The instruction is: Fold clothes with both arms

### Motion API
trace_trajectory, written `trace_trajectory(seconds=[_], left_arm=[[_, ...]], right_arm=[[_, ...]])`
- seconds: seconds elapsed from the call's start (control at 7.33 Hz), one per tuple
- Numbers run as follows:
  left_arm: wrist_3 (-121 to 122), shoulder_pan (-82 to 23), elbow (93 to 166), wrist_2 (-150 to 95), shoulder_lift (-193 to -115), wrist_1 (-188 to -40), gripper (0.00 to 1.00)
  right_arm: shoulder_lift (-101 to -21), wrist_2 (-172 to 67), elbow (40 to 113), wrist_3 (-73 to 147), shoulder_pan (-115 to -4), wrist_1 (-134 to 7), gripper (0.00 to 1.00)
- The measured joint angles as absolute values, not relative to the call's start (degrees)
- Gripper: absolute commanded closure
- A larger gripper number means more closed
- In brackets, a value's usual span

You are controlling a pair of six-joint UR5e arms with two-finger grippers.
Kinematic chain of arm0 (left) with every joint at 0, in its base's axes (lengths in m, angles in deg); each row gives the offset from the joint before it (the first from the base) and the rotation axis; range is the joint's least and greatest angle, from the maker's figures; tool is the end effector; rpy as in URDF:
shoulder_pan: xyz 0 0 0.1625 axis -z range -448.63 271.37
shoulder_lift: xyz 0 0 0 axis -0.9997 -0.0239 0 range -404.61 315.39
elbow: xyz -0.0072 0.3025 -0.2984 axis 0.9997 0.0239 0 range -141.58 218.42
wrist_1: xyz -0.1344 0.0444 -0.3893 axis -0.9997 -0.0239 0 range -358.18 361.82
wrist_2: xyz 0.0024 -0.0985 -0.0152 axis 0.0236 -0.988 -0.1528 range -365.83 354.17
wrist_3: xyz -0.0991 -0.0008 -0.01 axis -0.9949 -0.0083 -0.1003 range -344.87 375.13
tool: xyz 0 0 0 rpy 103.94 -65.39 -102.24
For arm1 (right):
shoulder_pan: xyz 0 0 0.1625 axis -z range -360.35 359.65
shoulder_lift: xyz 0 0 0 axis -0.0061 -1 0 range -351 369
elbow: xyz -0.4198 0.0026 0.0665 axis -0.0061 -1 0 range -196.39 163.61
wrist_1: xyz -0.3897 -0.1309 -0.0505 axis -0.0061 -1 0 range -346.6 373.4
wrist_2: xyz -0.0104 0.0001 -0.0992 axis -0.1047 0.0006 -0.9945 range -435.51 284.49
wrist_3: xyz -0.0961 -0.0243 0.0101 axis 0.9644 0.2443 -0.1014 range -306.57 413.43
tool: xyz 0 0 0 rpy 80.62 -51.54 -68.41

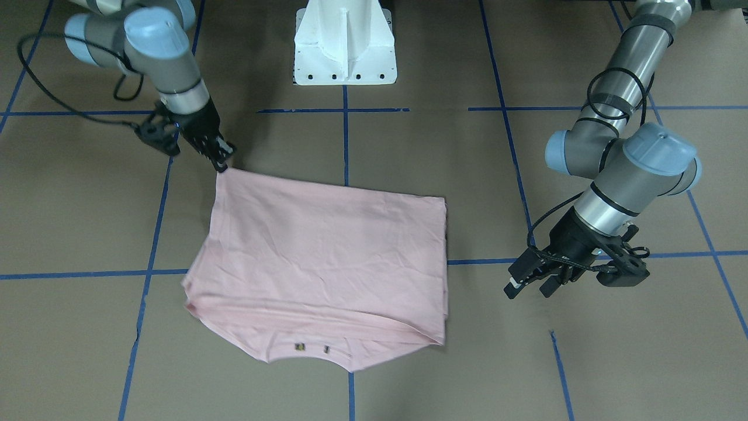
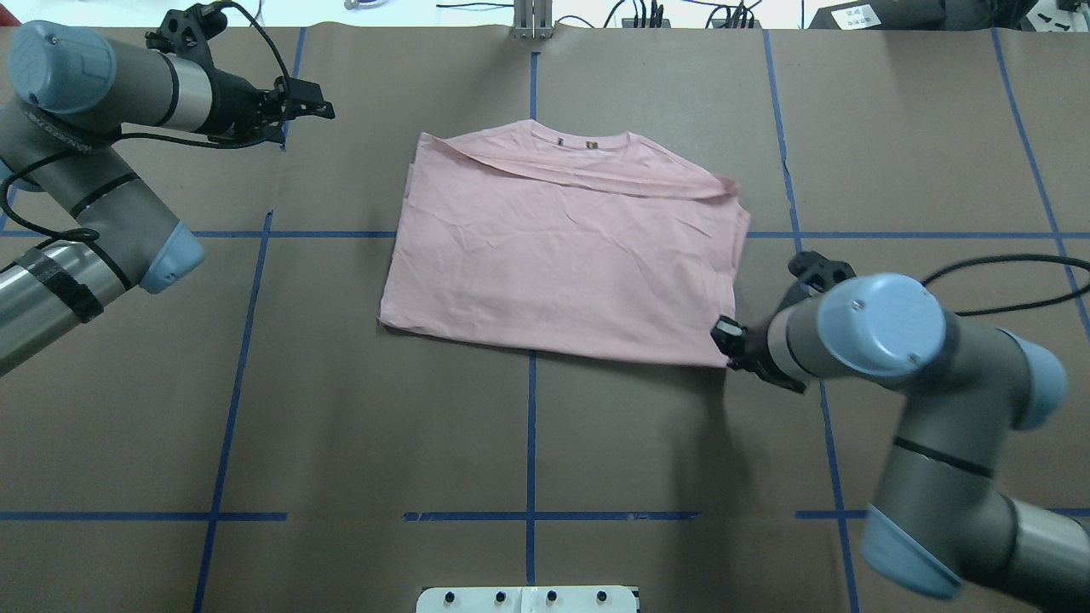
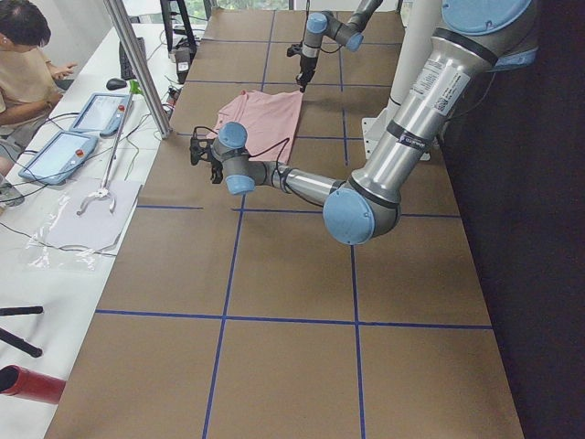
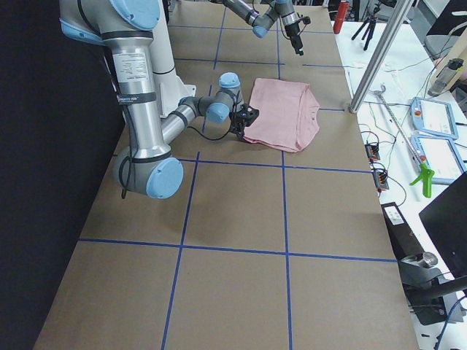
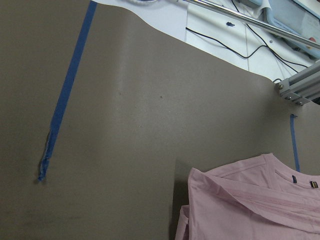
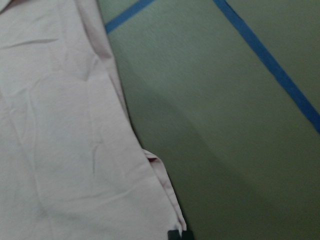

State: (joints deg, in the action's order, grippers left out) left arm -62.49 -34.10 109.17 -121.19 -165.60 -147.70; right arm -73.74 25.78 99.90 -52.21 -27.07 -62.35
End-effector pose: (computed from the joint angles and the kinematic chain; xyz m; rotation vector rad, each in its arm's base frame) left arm 0.3441 -0.6391 0.3815 0.3545 1.2346 -0.3576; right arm -0.4132 -0.3353 0.3591 -0.1060 -0.8596 0.6113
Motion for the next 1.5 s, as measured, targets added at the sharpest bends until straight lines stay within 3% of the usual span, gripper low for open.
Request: trace_trajectory(seconds=[0.27, 0.41, 0.55, 0.95, 1.23, 1.36, 1.5], left_arm=[[-63.2, -34.3, 112.6, -121.5, -165.6, -147.3, 0.0], [-64.0, -35.1, 114.6, -122.0, -165.5, -147.0, 0.0], [-65.8, -36.7, 116.9, -122.9, -164.9, -146.6, 0.01], [-71.8, -42.8, 127.7, -123.6, -161.4, -138.3, 0.04], [-74.0, -49.0, 136.0, -122.6, -160.0, -126.1, 0.04], [-77.2, -53.8, 139.4, -119.6, -158.8, -121.3, 0.13], [-79.7, -59.8, 141.6, -113.5, -158.1, -116.4, 0.15]], right_arm=[[-82.1, 27.1, 111.3, -59.2, -17.0, -62.3, 1.0], [-84.3, 27.3, 114.6, -63.4, -10.5, -62.3, 0.77], [-85.5, 27.2, 116.4, -66.7, -4.3, -62.3, 0.01], [-86.6, 26.6, 117.3, -70.0, 1.1, -62.3, 0.0], [-86.4, 27.1, 117.4, -69.9, -8.2, -62.3, 0.0], [-85.9, 27.2, 117.3, -69.3, -14.3, -62.2, 0.0], [-85.0, 27.3, 117.0, -67.5, -19.7, -62.2, 0.0]])
